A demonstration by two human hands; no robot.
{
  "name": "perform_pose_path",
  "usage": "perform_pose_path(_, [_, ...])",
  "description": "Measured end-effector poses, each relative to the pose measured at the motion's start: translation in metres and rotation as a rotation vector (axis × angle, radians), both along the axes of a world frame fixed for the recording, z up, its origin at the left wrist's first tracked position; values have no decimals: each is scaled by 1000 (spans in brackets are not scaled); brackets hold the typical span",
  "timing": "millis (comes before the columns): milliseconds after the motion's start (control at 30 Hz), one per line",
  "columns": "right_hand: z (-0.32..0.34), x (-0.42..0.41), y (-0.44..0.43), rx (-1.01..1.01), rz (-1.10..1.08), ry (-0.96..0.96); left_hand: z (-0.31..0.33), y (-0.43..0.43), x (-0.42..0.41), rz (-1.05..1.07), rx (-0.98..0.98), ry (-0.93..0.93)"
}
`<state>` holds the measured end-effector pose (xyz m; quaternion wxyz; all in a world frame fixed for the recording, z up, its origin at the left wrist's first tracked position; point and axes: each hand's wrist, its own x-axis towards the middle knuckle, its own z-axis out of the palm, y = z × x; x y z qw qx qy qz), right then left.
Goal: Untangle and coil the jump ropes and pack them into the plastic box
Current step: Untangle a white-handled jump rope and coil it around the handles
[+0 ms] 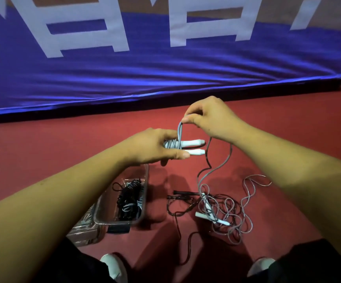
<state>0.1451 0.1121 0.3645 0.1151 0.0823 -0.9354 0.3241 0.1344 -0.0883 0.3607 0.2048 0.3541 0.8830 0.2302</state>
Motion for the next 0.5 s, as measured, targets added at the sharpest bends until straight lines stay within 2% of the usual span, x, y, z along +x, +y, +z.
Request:
perform_pose_path(100, [-4,0,3,-170,-6,-76,2,0,1,6,37,83])
perform_pose_path(233, [-16,2,11,-700,72,-345,3,1,8,-8,211,-65])
perform_pose_path(367, [-37,8,12,-777,129,-541,2,3,12,22,447,-276])
perform_pose_path(500, [-49,12,-11,-806,138,-624,5,2,0,190,615,-282])
